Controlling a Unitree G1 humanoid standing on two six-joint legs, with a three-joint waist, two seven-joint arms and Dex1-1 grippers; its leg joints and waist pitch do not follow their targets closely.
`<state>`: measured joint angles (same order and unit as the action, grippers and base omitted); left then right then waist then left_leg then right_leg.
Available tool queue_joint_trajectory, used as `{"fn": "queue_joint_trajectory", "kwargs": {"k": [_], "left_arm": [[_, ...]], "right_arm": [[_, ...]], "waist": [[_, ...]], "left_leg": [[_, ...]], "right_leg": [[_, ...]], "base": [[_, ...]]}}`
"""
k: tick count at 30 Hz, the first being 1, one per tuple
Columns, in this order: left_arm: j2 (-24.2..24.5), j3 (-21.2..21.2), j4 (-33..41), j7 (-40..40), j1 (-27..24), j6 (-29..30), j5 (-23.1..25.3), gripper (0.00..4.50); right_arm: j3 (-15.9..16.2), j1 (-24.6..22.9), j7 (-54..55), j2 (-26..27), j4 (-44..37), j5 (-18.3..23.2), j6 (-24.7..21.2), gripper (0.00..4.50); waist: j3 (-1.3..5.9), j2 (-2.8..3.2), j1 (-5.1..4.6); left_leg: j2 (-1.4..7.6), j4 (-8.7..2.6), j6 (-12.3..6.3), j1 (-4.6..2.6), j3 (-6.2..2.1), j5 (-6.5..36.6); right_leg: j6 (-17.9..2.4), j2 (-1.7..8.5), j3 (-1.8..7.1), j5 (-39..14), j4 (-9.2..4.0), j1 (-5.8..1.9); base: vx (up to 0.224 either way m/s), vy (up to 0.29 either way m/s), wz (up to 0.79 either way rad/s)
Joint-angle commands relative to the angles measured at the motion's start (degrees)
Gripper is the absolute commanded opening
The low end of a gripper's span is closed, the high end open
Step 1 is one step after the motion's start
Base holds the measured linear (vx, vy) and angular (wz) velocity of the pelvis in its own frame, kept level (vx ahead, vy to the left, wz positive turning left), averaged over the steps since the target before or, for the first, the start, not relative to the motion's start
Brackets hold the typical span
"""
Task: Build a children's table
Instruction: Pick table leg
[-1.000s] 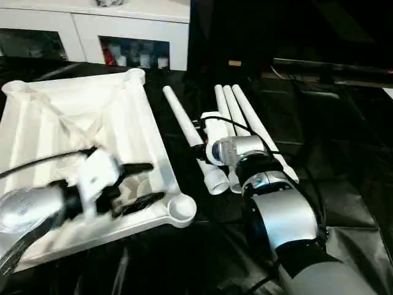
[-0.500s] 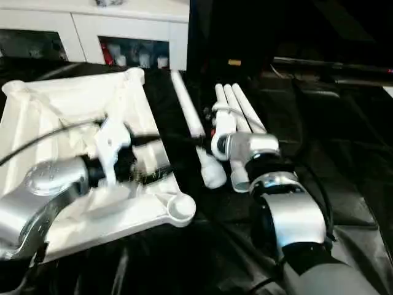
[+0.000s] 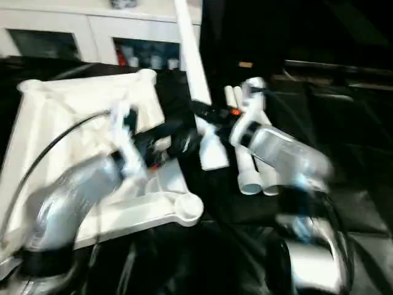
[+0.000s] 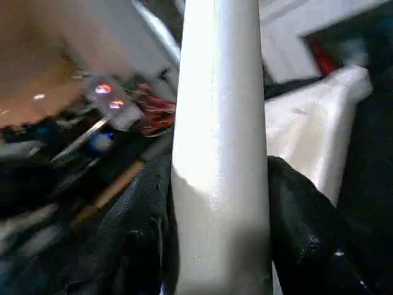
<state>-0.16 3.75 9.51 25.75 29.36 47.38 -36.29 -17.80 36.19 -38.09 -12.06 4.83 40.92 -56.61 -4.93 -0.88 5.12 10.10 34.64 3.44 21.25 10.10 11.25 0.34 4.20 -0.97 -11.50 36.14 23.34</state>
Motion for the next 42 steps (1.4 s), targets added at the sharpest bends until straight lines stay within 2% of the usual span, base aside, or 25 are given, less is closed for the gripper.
{"fn": "queue_joint_trajectory", "kwargs": {"k": [1,2,3,4,7,14,16,18,20,23,25,26,27,28,29,32,33,34,37,42], "left_arm": [[-1.9,1.2,-1.8,-1.7,1.6,1.0,-2.2,4.5],[-3.8,2.6,-2.7,-2.9,3.1,1.6,-4.4,4.5],[-4.6,3.3,-3.0,-3.4,3.7,1.7,-5.5,4.5],[-4.9,3.5,-3.1,-3.6,3.8,1.7,-5.9,4.5],[-6.2,5.1,-3.6,-4.9,5.1,2.6,-8.7,4.5],[-7.3,5.0,-2.8,-5.3,5.9,3.6,-9.8,4.5],[-6.5,3.8,-2.6,-6.0,6.0,4.5,-8.4,4.5],[-6.0,3.2,-2.8,-7.4,6.3,5.4,-7.1,4.22],[-5.8,4.2,-5.5,-15.6,8.4,7.2,-3.9,4.11],[-5.9,5.3,-6.8,-18.4,9.8,6.8,-2.9,3.8],[-6.3,6.5,-7.9,-20.4,10.9,5.9,-2.3,3.66],[-6.3,6.9,-8.8,-21.7,11.5,5.2,-1.3,3.57],[-6.1,6.9,-9.1,-22.0,11.6,5.1,-1.0,3.47],[-5.7,7.0,-9.8,-22.5,11.8,4.8,-0.4,3.4],[-5.6,7.1,-10.1,-22.7,11.9,4.8,-0.3,3.34],[-5.5,8.0,-11.3,-24.7,12.7,4.3,0.3,2.98],[-5.4,8.2,-11.5,-24.9,12.8,4.3,0.3,2.98],[-5.2,8.0,-11.5,-24.8,12.9,4.2,0.3,2.89],[-4.9,7.9,-11.5,-24.3,13.1,4.0,0.2,2.73],[-4.7,7.0,-11.0,-23.3,13.0,3.1,0.4,2.33]], "right_arm": [[-1.1,-1.4,-0.6,-0.6,-5.4,3.0,-2.2,1.8],[-0.8,-3.3,-0.9,-0.9,-9.0,4.4,-3.2,1.8],[-0.7,-4.0,-0.9,-1.0,-10.3,5.0,-3.6,1.8],[-0.7,-4.2,-0.9,-1.0,-10.7,5.2,-3.7,1.8],[-0.2,-5.8,-0.3,-1.3,-13.9,6.9,-4.7,1.8],[1.1,-7.3,0.6,-1.9,-16.7,7.5,-5.5,1.8],[1.9,-7.3,1.3,-2.0,-17.2,6.6,-5.3,1.8],[2.8,-7.2,1.9,-2.4,-17.7,5.2,-4.7,1.8],[6.4,-6.4,5.7,-2.7,-20.3,0.8,-3.3,1.8],[7.5,-5.8,7.8,-1.7,-21.7,0.3,-3.1,1.8],[9.2,-5.5,9.9,-0.6,-23.0,-0.6,-2.8,1.8],[10.9,-5.3,11.5,0.2,-23.6,-1.7,-2.2,1.8],[11.3,-5.4,11.7,0.3,-23.7,-2.0,-2.0,1.8],[12.4,-5.4,12.2,0.5,-23.9,-2.9,-1.4,1.8],[12.9,-5.4,12.3,0.6,-24.0,-3.3,-1.1,1.8],[14.1,-5.9,13.4,1.0,-24.8,-4.6,-0.5,1.8],[14.4,-6.0,13.7,1.1,-24.9,-4.8,-0.4,1.8],[14.6,-6.2,14.0,1.3,-25.0,-5.0,-0.3,1.8],[15.2,-6.4,14.6,1.5,-25.0,-5.5,0.0,1.8],[16.2,-6.6,14.7,1.1,-24.9,-6.2,0.5,1.8]], "waist": [[4.45,-0.08,0.07],[4.48,0.02,0.03],[4.54,0.1,0.17],[4.57,0.03,0.1],[4.59,0.0,0.01],[4.91,0.31,0.22],[4.88,0.29,0.24],[4.81,0.29,0.21],[4.8,0.29,0.14],[4.8,0.35,0.1],[4.91,0.72,0.17],[5.09,1.2,0.26],[5.07,0.81,0.1],[5.05,1.31,0.22],[5.04,1.0,0.11],[5.15,1.16,0.19],[5.14,1.83,0.35],[5.13,1.36,0.21],[5.13,1.48,0.27],[5.17,1.3,0.26]], "left_leg": [[1.85,-3.72,-1.31,-0.49,-0.43,4.6],[1.77,-3.67,-1.15,-0.43,-0.42,4.3],[1.79,-3.52,-1.02,-0.53,-0.35,4.2],[1.67,-3.62,-1.19,-0.28,-0.45,4.1],[1.6,-3.54,-1.16,-0.2,-0.46,4.1],[1.7,-3.45,-1.33,-0.23,-0.56,2.5],[1.7,-3.47,-1.26,-0.18,-0.59,2.3],[1.71,-3.53,-0.95,-0.2,-0.63,2.7],[1.69,-3.5,-0.13,-0.23,-0.67,2.4],[1.45,-3.52,0.23,-0.16,-0.76,2.9],[1.5,-3.48,0.59,-0.24,-0.77,2.9],[1.43,-3.41,0.91,-0.22,-0.87,2.6],[1.42,-3.45,1.13,-0.19,-0.84,2.8],[1.39,-3.48,1.23,-0.21,-0.95,2.8],[1.31,-3.44,1.09,-0.11,-0.87,2.9],[1.29,-3.39,1.1,-0.13,-0.88,2.7],[1.34,-3.42,1.22,-0.12,-1.04,2.7],[1.33,-3.42,1.16,-0.13,-0.95,3.0],[1.33,-3.43,0.9,-0.05,-0.97,2.8],[1.35,-3.39,0.74,0.02,-0.92,2.7]], "right_leg": [[-14.9,2.63,1.66,-1.7,-3.9,-3.87],[-14.3,2.64,1.7,-2.5,-4.06,-3.83],[-14.1,2.64,1.79,-2.9,-4.14,-3.73],[-13.9,2.64,1.7,-3.4,-4.24,-3.85],[-13.5,2.65,1.65,-4.9,-4.4,-3.7],[-12.8,2.49,1.55,-3.8,-4.31,-3.54],[-12.5,2.48,1.55,-3.5,-4.26,-3.57],[-11.8,2.47,1.54,-4.2,-4.34,-3.52],[-11.2,2.42,1.58,-4.2,-4.33,-3.51],[-10.3,2.43,1.57,-5.1,-4.47,-3.62],[-10.5,2.41,1.58,-5.0,-4.46,-3.46],[-10.7,2.39,1.51,-4.1,-4.26,-3.44],[-10.6,2.29,1.49,-3.5,-4.37,-3.47],[-10.7,2.34,1.45,-3.1,-4.24,-3.51],[-10.7,2.3,1.49,-2.5,-4.34,-3.59],[-11.0,2.29,1.53,-1.4,-4.18,-3.63],[-11.2,2.37,1.47,-0.9,-3.96,-3.59],[-11.3,2.28,1.47,-0.5,-4.13,-3.63],[-11.7,2.35,1.46,0.0,-4.0,-3.71],[-11.6,2.43,1.48,-0.4,-3.99,-3.78]], "base": [[0.0,0.0,0.0],[0.0,0.0,0.0],[0.0,0.0,0.0],[0.0,0.0,0.0],[0.0,0.0,0.0],[0.0,0.0,0.0],[0.0,0.0,0.0],[0.0,0.0,0.0],[0.0,0.0,0.0],[0.0,0.0,0.0],[0.0,0.0,0.0],[0.0,0.0,0.0],[0.0,0.0,0.0],[0.0,0.0,0.0],[0.0,0.0,0.0],[0.0,0.0,0.0],[0.0,0.0,0.0],[0.0,0.0,0.0],[0.0,0.0,0.0],[0.0,0.0,0.0]]}}
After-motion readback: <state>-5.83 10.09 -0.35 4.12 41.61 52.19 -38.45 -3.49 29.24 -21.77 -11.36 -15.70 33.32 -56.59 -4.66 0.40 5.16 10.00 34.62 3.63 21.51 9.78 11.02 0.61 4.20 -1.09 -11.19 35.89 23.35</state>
